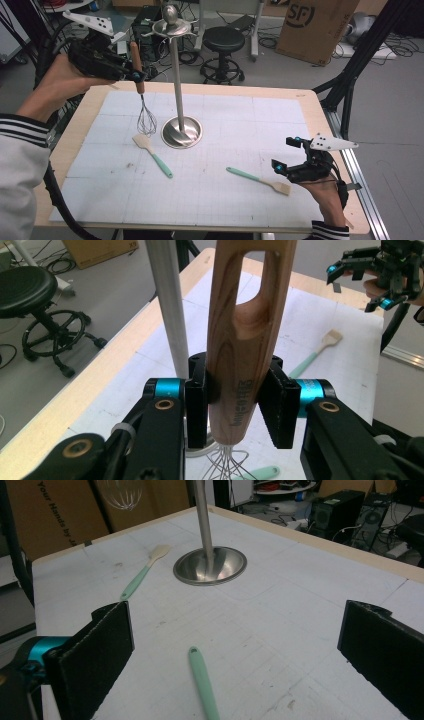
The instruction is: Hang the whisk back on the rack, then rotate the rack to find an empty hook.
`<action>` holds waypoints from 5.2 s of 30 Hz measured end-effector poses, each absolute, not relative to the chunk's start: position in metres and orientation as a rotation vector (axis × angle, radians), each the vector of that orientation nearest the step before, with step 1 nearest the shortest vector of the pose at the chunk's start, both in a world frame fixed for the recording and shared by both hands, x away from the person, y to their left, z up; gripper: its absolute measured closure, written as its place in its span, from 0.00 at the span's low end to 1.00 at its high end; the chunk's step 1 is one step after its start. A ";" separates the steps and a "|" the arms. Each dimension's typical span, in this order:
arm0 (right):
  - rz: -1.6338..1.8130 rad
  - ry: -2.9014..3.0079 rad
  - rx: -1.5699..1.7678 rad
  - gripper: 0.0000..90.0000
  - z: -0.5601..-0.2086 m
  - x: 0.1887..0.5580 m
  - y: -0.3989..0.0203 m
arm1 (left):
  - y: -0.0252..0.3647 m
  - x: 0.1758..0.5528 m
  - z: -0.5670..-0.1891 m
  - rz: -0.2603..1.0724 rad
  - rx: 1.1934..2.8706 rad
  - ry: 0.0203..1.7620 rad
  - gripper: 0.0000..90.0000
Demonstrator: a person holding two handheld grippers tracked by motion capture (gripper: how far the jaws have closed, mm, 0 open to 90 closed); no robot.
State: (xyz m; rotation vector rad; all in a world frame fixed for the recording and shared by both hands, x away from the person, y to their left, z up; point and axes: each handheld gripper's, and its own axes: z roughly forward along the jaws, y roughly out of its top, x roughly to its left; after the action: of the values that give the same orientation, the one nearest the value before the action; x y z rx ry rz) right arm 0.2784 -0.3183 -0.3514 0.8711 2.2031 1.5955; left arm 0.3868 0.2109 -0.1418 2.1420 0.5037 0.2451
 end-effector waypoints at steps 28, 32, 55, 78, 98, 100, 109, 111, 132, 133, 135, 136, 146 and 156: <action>1.588 2.178 0.880 0.00 -0.351 0.278 -0.325 | 0.210 0.423 -0.132 0.232 2.161 0.492 0.75; 1.584 2.178 0.887 0.00 -0.351 0.278 -0.325 | 0.210 0.426 -0.133 0.222 2.151 0.480 0.75; 1.580 2.191 0.885 0.00 -0.354 0.281 -0.323 | 0.186 0.427 -0.139 0.232 2.181 0.482 0.75; 1.582 2.192 0.882 0.00 -0.354 0.282 -0.323 | 0.179 0.432 -0.144 0.260 2.159 0.500 0.74; 1.576 2.204 0.892 0.00 -0.355 0.282 -0.321 | 0.195 0.407 -0.152 0.302 2.157 0.493 0.21; 1.571 2.205 0.894 0.00 -0.356 0.282 -0.322 | 0.197 0.403 -0.152 0.305 2.139 0.460 0.14; 1.566 2.202 0.897 0.00 -0.356 0.282 -0.323 | 0.204 0.381 -0.164 0.312 2.104 0.430 0.02; 1.565 2.202 0.899 0.00 -0.356 0.282 -0.322 | 0.206 0.376 -0.167 0.319 2.109 0.425 0.02; 1.553 2.205 0.893 0.00 -0.355 0.279 -0.320 | 0.237 0.340 -0.185 0.336 2.093 0.454 0.02; 1.551 2.206 0.893 0.00 -0.355 0.279 -0.320 | 0.239 0.339 -0.185 0.335 2.094 0.453 0.02; 1.552 2.206 0.899 0.00 -0.355 0.279 -0.320 | 0.241 0.336 -0.186 0.339 2.094 0.454 0.02; 1.551 2.206 0.896 0.00 -0.355 0.279 -0.320 | 0.242 0.335 -0.187 0.340 2.089 0.456 0.02; 1.541 2.203 0.907 0.00 -0.355 0.278 -0.322 | 0.253 0.324 -0.190 0.343 2.091 0.453 0.02; 1.539 2.195 0.907 0.00 -0.355 0.277 -0.325 | 0.257 0.322 -0.189 0.352 2.078 0.457 0.02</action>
State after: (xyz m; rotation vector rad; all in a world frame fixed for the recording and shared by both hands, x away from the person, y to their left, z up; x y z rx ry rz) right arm 0.2768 -0.3248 -0.3552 0.9072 2.1948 1.5394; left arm 0.3222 0.2575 -0.1891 2.0780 0.4575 0.3520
